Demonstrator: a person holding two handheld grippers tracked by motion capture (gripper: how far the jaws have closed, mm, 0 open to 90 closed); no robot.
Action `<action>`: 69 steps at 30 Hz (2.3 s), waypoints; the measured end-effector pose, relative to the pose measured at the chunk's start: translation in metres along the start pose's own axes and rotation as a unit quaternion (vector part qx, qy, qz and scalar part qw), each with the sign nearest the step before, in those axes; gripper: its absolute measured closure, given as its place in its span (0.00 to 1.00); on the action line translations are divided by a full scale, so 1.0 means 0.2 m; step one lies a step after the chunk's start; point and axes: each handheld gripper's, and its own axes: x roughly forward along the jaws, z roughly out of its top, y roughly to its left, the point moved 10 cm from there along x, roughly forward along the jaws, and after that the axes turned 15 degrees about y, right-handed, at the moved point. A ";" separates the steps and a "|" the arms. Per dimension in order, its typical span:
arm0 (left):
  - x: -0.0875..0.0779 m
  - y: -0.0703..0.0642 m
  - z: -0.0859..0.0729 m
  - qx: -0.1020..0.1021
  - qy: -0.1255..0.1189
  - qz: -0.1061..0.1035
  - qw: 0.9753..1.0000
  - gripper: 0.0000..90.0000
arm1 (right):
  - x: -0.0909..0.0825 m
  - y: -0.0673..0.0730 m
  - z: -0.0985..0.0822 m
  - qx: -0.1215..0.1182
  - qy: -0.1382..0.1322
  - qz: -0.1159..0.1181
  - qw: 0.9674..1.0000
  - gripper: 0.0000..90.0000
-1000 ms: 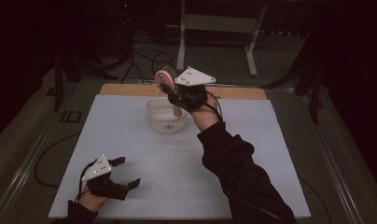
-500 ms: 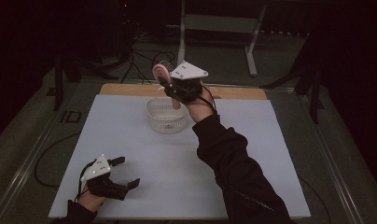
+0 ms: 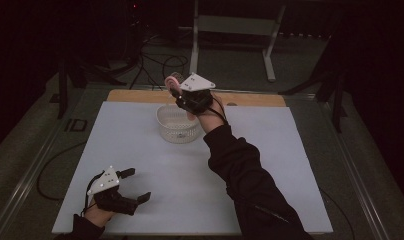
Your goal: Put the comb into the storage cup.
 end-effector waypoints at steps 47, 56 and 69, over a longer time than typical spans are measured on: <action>-0.01 0.01 0.00 0.002 -0.004 0.001 1.000 0.00 | 0.26 0.40 -0.30 -0.147 0.050 -0.012 0.988 0.66; -0.01 0.01 0.00 0.003 -0.003 0.001 1.000 0.00 | 0.24 0.43 -0.31 -0.132 0.046 0.013 0.990 0.28; 0.00 0.00 0.00 0.001 -0.003 0.000 1.000 0.00 | 0.21 0.43 -0.29 -0.106 0.044 0.027 0.993 0.09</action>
